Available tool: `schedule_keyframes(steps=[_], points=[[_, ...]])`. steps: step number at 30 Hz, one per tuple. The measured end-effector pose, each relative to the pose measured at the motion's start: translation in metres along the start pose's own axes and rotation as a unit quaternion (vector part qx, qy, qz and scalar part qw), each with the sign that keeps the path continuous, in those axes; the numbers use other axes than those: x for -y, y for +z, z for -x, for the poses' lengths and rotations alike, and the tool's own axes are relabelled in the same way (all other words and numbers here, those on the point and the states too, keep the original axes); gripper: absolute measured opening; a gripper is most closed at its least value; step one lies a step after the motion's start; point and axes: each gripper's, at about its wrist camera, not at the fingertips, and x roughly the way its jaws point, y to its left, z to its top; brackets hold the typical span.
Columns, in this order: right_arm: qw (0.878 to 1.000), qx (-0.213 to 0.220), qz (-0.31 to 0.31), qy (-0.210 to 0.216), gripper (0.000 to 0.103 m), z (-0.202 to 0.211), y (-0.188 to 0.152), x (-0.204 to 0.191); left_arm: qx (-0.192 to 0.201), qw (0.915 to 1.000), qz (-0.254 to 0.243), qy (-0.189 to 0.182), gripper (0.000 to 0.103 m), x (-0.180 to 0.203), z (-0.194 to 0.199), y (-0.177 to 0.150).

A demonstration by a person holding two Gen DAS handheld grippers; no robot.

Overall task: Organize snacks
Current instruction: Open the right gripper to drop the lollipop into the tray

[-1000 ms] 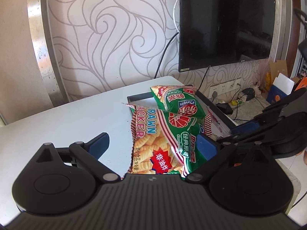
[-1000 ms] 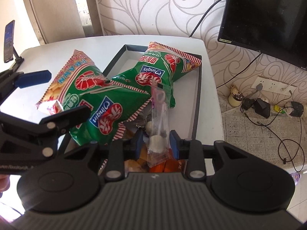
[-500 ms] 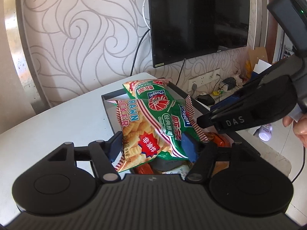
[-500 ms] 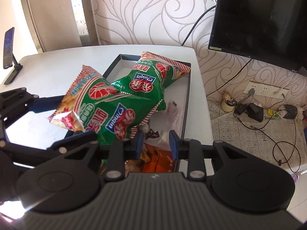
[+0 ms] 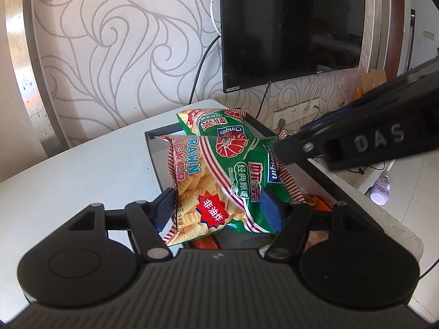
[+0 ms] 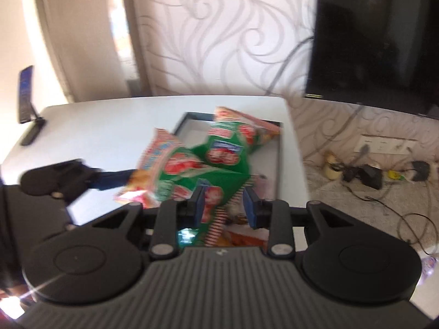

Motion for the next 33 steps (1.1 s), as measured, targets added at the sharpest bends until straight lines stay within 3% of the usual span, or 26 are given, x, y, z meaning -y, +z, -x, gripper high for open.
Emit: schedule_keyframes(steps=[2,8,10,16,25,30,33], points=[[1.000,-0.011,0.014,0.015,0.033,-0.009,0.001,-0.010,-0.002,1.0000,-0.001,-0.001,0.072,0.000,0.001,0.001],[0.999,-0.032,0.037,0.002,0.033,-0.035,0.001,-0.022,-0.009,0.9999,0.009,0.008,0.075,-0.006,0.006,-0.001],[0.999,-0.035,0.038,-0.006,0.035,-0.041,0.003,-0.021,-0.008,0.9998,0.009,0.015,0.085,-0.006,0.010,0.000],[0.997,-0.059,0.036,-0.016,0.033,-0.058,0.001,-0.025,-0.016,0.9991,-0.003,0.039,0.094,-0.008,0.016,-0.002],[1.000,-0.022,0.016,0.000,0.034,-0.012,-0.004,-0.024,-0.038,0.9974,0.014,0.059,0.102,-0.020,0.032,0.000],[1.000,-0.007,-0.021,0.007,0.035,0.019,-0.015,-0.006,-0.026,0.9944,0.025,0.100,0.102,-0.019,0.051,0.001],[0.999,-0.010,-0.034,0.018,0.036,0.033,-0.023,0.001,-0.016,0.9935,0.053,0.100,0.102,-0.018,0.064,0.004]])
